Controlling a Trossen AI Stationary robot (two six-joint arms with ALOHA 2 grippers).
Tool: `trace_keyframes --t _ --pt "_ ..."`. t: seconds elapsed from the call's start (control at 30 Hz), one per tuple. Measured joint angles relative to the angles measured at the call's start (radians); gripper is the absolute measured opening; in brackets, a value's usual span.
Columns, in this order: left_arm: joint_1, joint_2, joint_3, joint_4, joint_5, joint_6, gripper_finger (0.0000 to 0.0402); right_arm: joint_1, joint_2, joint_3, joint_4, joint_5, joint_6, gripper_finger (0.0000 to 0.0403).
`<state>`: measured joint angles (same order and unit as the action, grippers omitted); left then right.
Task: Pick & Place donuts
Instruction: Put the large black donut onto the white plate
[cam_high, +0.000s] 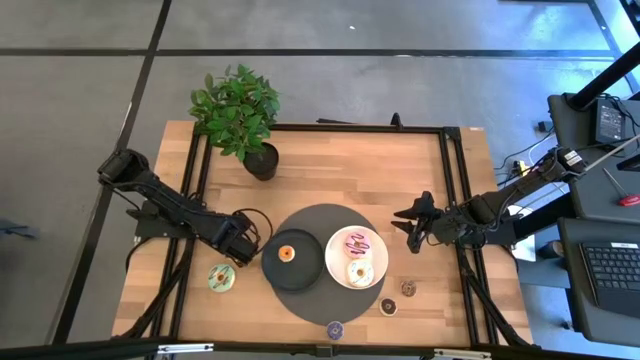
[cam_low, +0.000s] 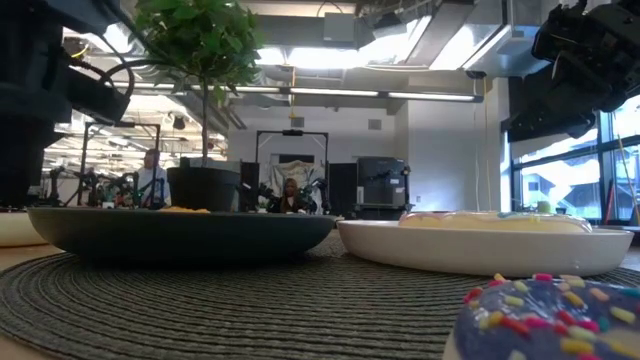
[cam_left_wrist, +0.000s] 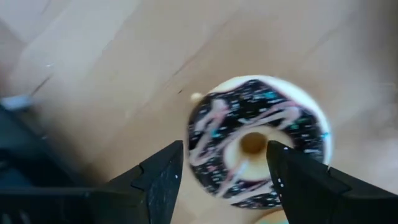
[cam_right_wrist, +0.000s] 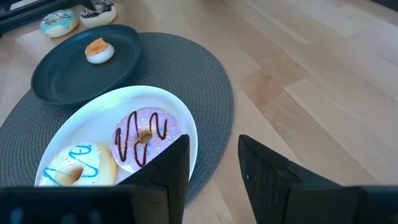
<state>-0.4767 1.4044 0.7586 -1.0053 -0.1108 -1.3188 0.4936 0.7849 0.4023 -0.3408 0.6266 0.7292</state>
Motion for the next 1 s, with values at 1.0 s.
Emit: trace_keyframes --t 1.0 --pt "0.0 0.001 0.0 -0.002 -0.026 0.006 0.0226 0.001 0.0 0.0 0.0 -0.003 0.0 0.0139"
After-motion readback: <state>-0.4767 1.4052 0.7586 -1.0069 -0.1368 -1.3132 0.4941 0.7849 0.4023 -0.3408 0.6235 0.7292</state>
